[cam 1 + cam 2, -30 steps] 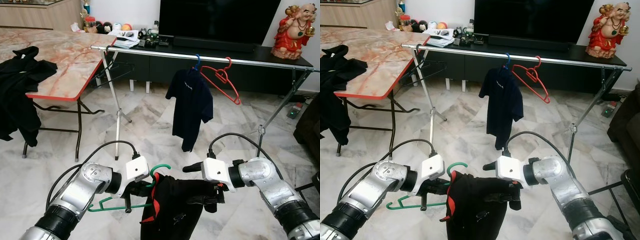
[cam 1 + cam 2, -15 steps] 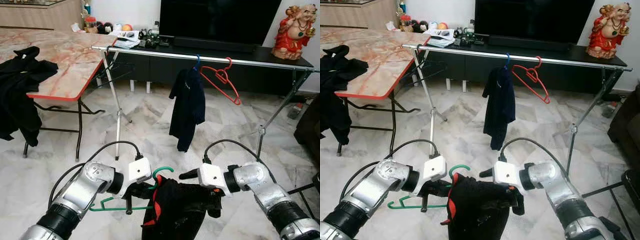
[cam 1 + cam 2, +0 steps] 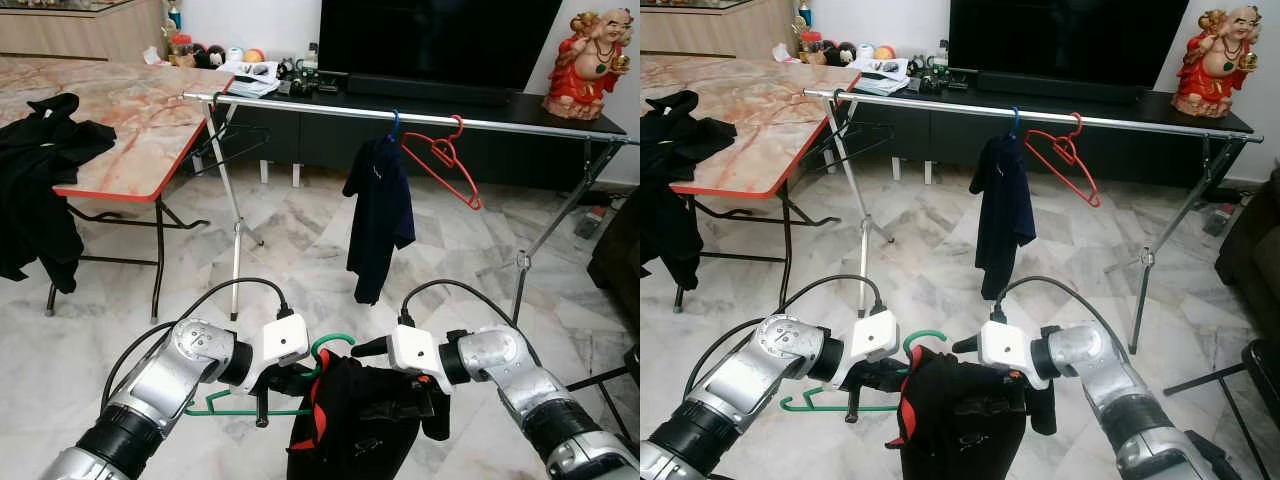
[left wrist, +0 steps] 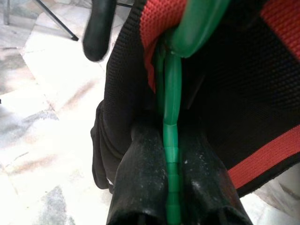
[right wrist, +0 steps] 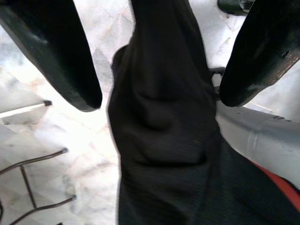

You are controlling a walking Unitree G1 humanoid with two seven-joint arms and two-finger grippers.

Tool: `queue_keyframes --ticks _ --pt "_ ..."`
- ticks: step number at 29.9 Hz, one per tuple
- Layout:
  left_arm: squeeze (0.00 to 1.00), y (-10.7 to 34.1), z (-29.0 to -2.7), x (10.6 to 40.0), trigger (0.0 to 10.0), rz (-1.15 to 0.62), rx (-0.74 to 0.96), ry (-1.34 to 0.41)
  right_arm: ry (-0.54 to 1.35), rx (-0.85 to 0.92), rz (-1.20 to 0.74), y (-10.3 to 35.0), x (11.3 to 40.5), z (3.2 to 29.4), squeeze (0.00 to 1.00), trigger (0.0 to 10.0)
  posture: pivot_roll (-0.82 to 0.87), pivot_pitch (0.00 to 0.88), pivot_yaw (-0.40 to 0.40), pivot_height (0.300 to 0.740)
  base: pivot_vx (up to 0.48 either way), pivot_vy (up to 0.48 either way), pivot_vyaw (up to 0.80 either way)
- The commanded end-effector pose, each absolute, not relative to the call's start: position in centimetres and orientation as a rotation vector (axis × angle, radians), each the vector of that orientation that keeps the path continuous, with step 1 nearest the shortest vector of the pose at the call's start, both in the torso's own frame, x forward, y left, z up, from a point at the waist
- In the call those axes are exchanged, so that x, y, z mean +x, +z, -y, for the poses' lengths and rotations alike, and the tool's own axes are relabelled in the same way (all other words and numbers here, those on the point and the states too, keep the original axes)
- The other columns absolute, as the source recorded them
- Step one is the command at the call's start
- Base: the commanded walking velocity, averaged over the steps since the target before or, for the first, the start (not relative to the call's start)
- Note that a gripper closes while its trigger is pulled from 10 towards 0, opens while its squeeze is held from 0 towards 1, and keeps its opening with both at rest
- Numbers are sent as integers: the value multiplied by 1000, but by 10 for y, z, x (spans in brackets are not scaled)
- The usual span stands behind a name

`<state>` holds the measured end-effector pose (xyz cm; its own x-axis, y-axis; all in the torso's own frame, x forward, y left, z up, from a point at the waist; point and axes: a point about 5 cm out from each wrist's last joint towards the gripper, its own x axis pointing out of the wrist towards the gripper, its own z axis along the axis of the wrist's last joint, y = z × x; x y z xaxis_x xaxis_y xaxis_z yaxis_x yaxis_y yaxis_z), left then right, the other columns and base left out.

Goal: Hang hanger

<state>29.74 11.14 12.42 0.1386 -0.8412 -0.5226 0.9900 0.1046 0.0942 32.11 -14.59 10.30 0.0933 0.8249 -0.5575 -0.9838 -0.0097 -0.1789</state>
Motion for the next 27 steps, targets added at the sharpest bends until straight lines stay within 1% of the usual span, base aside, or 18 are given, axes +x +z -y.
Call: queue_keyframes --ticks 1,2,3,27 --pt "0 136 -102 299 10000 -329 520 -1421 1476 -583 -323 106 322 146 0 3137 23 35 -64 740 0 0 0" --pt "0 136 -102 299 10000 -328 520 -1422 1481 -581 -323 106 322 146 0 3137 23 35 -64 740 0 0 0" --pt "0 136 -102 299 10000 -327 521 -1422 1479 -580 -325 105 322 146 0 0 23 36 -66 740 0 0 0" --pt "0 146 -96 301 10000 -276 538 -1419 1487 -578 -376 98 320 148 0 0 25 38 -67 740 0 0 0"
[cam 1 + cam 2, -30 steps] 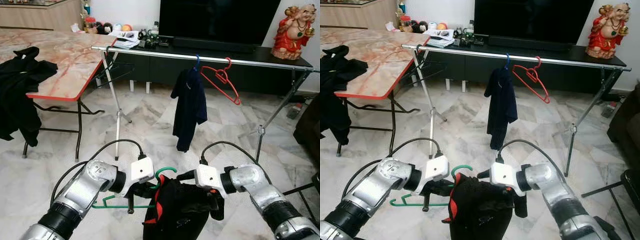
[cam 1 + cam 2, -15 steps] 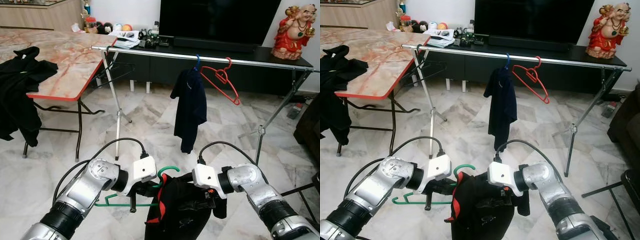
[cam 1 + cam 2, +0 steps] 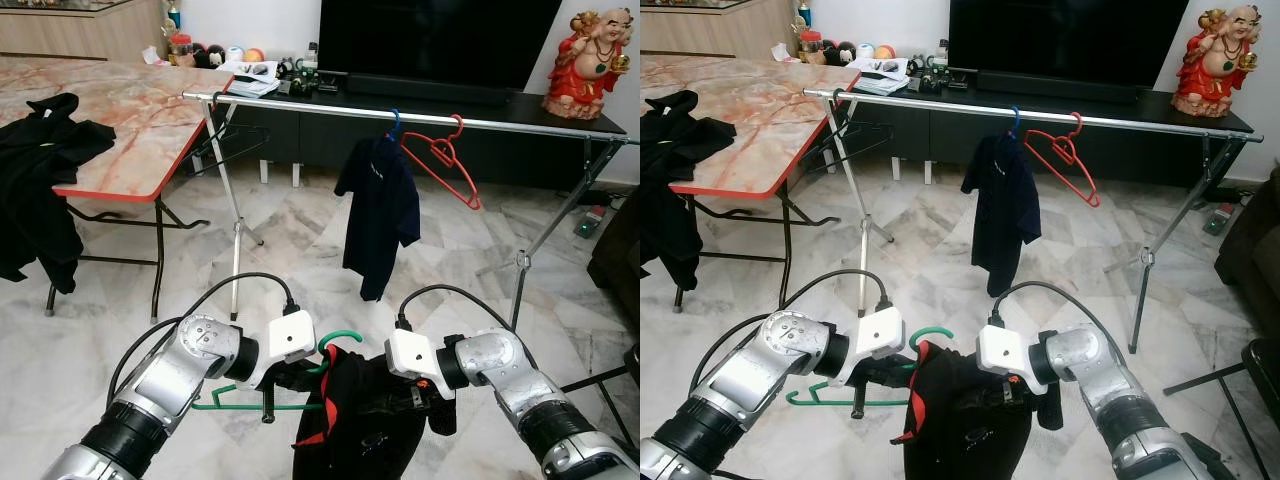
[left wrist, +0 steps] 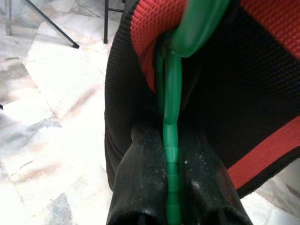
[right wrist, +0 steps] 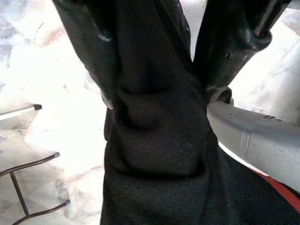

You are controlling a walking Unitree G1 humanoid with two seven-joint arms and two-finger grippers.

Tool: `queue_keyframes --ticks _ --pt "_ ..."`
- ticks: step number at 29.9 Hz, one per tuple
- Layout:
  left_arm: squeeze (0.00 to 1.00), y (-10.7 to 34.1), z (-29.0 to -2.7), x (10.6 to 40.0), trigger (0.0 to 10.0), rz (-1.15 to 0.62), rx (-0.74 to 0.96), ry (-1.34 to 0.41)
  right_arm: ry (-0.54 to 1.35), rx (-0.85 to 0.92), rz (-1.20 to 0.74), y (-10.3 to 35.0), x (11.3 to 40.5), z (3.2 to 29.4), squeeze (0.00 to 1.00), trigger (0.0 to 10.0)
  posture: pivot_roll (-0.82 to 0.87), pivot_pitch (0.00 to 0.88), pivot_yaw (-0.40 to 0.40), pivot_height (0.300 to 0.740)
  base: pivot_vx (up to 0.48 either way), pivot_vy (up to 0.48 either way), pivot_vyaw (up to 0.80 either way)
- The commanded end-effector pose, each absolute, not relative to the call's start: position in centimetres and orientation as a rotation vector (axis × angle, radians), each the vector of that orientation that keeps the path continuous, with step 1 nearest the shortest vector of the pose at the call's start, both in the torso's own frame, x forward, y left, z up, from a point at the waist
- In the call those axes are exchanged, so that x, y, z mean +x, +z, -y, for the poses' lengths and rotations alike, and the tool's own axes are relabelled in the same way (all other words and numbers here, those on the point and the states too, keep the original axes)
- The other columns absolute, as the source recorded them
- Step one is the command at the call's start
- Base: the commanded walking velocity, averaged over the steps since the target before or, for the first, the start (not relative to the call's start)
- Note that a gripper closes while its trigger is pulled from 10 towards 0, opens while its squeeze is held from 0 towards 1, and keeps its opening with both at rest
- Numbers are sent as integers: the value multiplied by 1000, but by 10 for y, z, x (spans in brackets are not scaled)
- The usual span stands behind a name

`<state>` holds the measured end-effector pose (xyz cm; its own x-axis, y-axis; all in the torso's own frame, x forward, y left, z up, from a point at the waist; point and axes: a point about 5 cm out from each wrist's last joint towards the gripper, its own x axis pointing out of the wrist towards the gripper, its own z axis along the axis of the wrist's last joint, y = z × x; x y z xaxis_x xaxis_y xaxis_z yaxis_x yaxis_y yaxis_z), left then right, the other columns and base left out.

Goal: Hang hanger

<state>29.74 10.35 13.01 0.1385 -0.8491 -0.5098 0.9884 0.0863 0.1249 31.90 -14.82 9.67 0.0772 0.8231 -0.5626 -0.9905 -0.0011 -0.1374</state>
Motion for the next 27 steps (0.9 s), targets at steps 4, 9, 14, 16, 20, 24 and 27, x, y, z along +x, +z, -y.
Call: queue_keyframes --ticks 4,9,14,16,20,24,27 --pt "0 147 -96 301 10000 -272 537 -1418 1496 -570 -387 97 319 149 0 0 24 39 -68 740 0 0 0" --pt "0 148 -96 301 10000 -269 538 -1417 1506 -565 -404 96 318 150 0 0 23 39 -67 740 0 0 0" --pt "0 152 -96 304 10000 -253 545 -1408 1512 -559 -421 94 317 151 0 0 24 39 -68 740 0 0 0" --pt "0 152 -96 304 10000 -250 546 -1407 1516 -554 -425 94 316 152 0 0 24 37 -69 740 0 0 0" --pt "0 154 -96 305 10000 -243 546 -1401 1529 -549 -435 93 314 152 0 0 24 35 -69 740 0 0 0" --pt "0 155 -95 305 10000 -241 546 -1405 1533 -523 -432 93 313 153 0 0 21 36 -68 740 0 0 0" --pt "0 153 -95 304 10000 -247 548 -1408 1539 -500 -432 93 312 154 0 0 22 35 -68 740 0 0 0"
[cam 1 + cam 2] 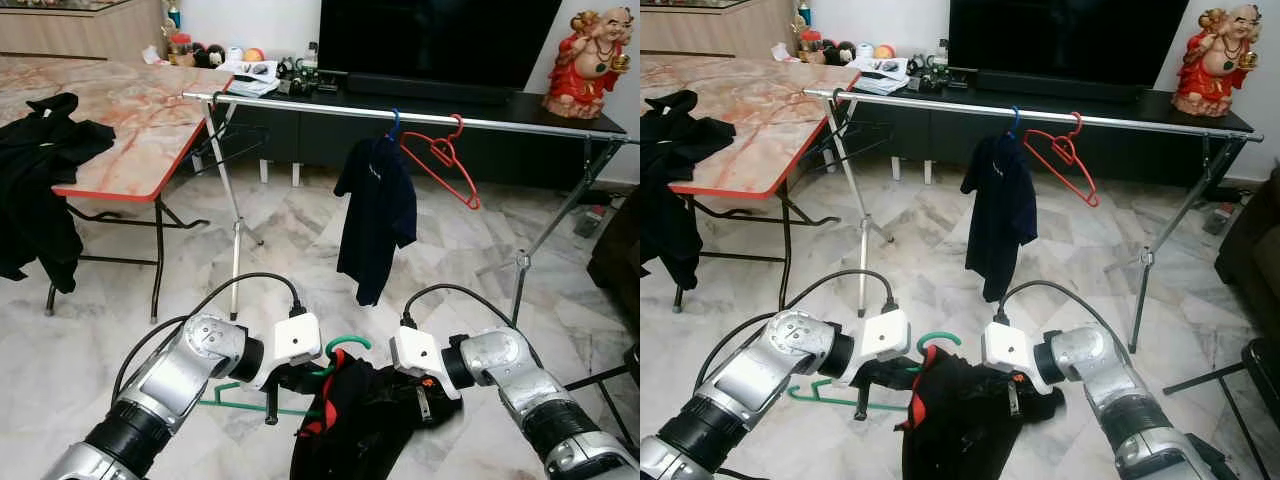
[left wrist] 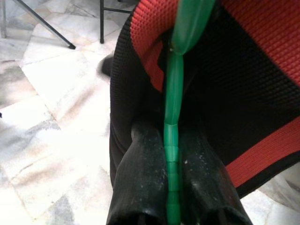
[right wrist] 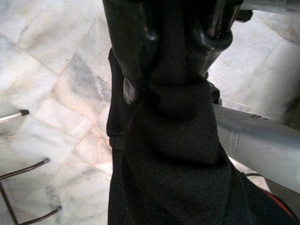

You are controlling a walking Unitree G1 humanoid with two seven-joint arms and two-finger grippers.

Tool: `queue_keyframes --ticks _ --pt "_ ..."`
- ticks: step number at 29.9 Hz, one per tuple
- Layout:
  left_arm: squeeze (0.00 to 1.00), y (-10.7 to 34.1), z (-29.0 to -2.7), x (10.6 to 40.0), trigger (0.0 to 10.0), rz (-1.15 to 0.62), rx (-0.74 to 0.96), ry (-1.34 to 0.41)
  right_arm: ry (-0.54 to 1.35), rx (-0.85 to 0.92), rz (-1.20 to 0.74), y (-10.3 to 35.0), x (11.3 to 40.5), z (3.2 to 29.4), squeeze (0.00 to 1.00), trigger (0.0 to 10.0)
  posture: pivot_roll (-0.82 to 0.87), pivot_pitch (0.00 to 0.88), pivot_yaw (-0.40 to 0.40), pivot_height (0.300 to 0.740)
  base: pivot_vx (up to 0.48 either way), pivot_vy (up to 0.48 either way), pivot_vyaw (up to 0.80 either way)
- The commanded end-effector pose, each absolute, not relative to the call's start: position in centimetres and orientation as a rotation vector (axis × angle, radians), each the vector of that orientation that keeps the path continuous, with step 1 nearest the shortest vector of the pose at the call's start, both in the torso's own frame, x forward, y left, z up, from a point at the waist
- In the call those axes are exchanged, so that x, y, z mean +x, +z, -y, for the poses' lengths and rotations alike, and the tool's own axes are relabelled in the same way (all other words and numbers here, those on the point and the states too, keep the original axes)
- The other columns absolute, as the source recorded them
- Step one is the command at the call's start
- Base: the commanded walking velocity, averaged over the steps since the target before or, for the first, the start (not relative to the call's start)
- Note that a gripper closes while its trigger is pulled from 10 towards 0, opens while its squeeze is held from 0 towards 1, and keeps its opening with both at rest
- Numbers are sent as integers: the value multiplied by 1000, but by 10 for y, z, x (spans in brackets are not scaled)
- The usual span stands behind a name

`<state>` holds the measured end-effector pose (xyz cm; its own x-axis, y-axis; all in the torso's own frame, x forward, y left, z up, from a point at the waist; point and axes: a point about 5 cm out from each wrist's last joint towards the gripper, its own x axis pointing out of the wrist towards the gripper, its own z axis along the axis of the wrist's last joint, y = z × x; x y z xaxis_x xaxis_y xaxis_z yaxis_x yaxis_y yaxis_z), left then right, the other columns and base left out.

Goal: Hang hanger

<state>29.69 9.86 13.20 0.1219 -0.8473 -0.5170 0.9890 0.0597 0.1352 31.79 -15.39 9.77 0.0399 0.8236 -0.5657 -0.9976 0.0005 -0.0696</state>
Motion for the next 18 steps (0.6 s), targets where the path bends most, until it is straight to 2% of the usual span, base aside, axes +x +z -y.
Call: queue_keyframes --ticks 1,17,18 --pt "0 153 -96 305 10000 -251 550 -1404 1542 -497 -435 93 311 154 0 0 21 34 -68 740 0 0 0" --pt "0 152 -94 308 10000 -246 539 -1382 1551 -492 -469 87 307 157 0 0 16 12 -68 740 0 0 0" --pt "212 151 -95 308 10000 -246 540 -1382 1550 -492 -472 87 307 157 0 0 17 11 -69 740 0 0 0"
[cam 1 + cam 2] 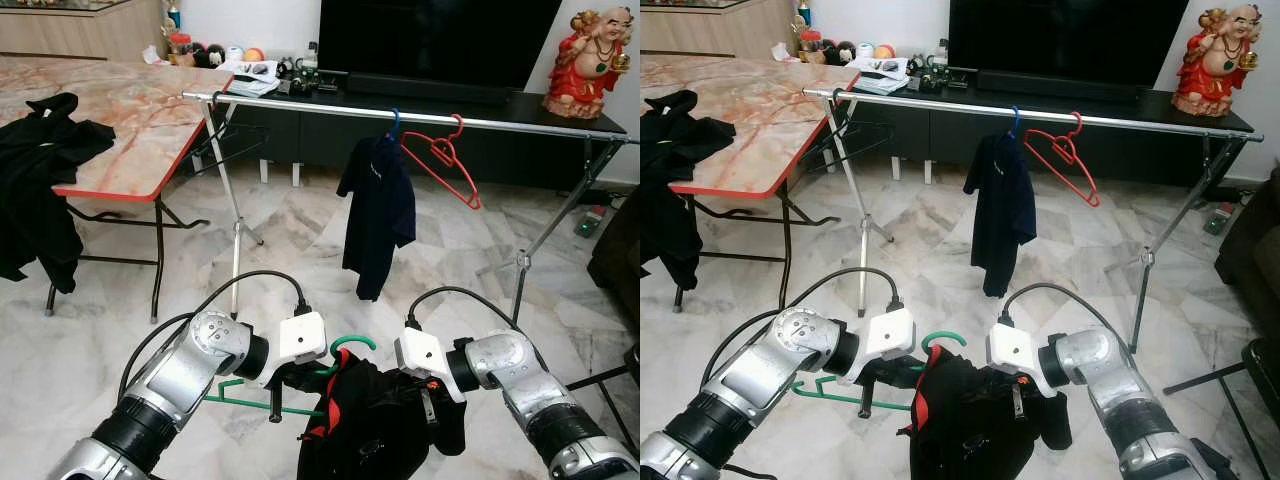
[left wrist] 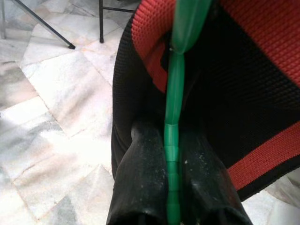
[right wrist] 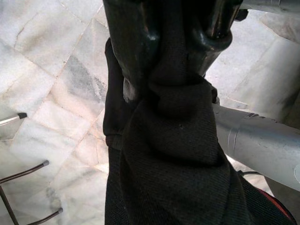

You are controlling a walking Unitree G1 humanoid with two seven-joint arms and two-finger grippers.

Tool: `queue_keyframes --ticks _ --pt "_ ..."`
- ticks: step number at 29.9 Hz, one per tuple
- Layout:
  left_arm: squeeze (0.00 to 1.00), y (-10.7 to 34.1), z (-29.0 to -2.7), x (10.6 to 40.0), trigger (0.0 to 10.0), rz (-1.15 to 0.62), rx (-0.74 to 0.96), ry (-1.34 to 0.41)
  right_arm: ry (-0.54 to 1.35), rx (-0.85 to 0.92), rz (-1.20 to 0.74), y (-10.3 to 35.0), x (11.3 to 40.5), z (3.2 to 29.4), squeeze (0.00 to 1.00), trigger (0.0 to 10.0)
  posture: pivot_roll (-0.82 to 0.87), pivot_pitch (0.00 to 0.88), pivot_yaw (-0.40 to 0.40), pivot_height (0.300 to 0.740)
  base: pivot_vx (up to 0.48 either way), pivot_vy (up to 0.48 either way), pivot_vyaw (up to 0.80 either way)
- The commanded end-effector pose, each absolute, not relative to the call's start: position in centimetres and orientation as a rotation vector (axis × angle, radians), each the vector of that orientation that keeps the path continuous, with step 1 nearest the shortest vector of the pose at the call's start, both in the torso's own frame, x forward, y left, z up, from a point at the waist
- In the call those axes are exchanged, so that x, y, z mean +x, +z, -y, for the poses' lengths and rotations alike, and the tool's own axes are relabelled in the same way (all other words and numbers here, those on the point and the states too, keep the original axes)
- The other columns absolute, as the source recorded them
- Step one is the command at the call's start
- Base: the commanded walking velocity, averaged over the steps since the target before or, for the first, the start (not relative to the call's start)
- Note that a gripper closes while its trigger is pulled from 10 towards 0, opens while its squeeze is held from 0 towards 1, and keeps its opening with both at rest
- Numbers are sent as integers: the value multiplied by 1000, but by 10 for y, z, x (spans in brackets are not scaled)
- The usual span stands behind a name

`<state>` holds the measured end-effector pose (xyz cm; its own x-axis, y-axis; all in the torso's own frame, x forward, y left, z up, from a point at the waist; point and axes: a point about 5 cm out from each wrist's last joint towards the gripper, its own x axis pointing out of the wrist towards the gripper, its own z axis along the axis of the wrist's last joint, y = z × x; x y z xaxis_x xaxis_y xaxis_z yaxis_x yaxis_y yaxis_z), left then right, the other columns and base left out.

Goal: Hang hanger

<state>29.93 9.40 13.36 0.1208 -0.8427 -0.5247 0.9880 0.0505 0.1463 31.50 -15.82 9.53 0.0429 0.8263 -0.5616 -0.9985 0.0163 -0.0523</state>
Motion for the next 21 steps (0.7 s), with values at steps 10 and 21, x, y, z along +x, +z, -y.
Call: queue_keyframes --ticks 10,21 --pt "1000 149 -112 305 10000 -293 551 -1365 1497 -546 -554 73 301 171 0 0 22 4 -70 740 0 0 0" --pt "1000 149 -153 304 10000 -366 580 -1266 1382 -544 -641 57 292 194 0 0 18 32 -67 740 0 0 0"
